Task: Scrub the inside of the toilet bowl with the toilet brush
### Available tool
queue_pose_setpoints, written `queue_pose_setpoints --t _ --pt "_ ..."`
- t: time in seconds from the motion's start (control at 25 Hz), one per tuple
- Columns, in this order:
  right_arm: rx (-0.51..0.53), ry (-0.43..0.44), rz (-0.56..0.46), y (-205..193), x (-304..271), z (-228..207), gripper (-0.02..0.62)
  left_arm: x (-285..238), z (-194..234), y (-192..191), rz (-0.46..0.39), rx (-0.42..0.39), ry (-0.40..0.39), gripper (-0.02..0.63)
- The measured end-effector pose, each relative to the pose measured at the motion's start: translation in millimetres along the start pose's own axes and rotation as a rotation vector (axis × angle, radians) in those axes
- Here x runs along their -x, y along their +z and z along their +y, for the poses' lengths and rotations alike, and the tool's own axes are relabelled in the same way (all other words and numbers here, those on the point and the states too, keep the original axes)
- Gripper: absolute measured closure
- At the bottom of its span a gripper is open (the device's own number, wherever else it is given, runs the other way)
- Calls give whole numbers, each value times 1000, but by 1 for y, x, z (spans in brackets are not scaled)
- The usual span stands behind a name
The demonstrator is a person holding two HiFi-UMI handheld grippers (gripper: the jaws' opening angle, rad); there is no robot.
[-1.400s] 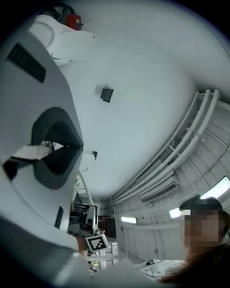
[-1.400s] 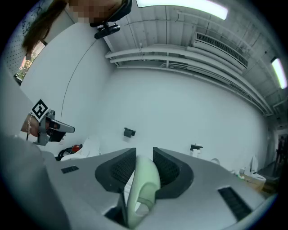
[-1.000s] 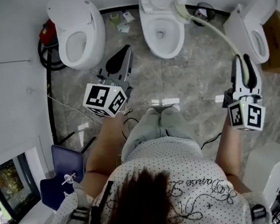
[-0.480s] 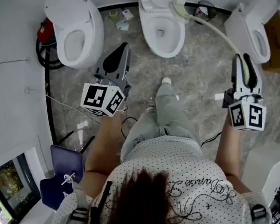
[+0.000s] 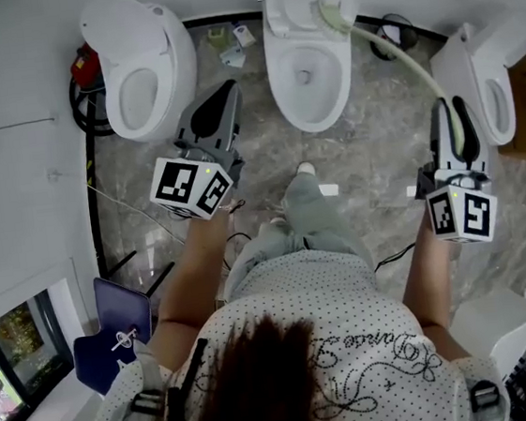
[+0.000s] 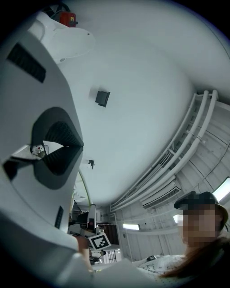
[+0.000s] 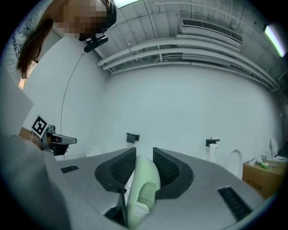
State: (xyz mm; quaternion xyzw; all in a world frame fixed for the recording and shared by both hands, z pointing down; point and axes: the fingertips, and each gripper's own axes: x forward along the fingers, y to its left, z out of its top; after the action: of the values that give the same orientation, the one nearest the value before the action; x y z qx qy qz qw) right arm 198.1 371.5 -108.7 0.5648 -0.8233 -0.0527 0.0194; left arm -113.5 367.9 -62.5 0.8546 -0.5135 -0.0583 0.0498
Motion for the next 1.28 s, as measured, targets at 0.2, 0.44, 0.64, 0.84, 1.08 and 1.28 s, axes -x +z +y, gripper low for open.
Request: queue_pose_setpoints --t 0.2,0.44,0.64,0.84,1.08,1.28 --pt "-9 25 -1 -5 -45 -46 467 -54 3 9 -19 -25 21 603" --pt "-40 62 -6 -12 -110 -72 467 -105 28 8 -17 -28 65 603" --pt "-42 74 17 -19 -126 -79 466 -124 29 7 -5 -38 64 603" --pt "-32 61 70 -34 -150 -73 466 -153 51 -3 15 -26 21 603" --pt "-35 6 149 -52 -193 -63 466 -210 98 -20 64 -12 -60 603" --pt "-37 -45 215 -76 -240 -44 466 -257 140 -34 89 -24 -154 603"
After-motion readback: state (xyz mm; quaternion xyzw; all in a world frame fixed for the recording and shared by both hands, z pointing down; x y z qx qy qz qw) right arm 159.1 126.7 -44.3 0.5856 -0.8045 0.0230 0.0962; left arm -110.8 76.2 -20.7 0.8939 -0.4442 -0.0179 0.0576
